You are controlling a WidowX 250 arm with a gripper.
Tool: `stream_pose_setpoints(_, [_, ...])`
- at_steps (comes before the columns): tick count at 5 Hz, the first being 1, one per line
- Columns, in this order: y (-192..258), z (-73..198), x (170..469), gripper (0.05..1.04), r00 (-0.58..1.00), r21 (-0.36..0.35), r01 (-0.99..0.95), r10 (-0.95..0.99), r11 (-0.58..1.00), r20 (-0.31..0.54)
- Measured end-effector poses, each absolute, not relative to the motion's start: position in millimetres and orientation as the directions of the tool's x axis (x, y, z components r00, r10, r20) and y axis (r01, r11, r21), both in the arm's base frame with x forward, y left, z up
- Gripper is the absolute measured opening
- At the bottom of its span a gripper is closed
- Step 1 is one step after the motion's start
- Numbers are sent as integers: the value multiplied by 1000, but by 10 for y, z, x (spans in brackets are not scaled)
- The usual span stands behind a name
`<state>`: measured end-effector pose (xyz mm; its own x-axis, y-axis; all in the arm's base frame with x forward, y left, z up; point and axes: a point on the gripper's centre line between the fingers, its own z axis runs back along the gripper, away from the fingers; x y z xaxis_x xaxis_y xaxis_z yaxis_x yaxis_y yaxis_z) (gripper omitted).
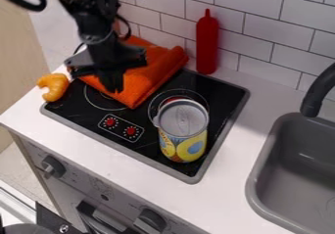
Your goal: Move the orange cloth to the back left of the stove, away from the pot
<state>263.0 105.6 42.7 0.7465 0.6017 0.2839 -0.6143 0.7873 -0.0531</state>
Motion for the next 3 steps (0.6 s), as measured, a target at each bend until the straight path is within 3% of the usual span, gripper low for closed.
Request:
stream_pose_setpoints(1, [955,409,2492,63,802,-15,-564,552,826,230])
stream_pose_setpoints(2, [831,401,2396,198,825,11,-535,520,845,223])
stream_pose_setpoints(3, [802,394,2355,434,848,16,-506,494,862,191])
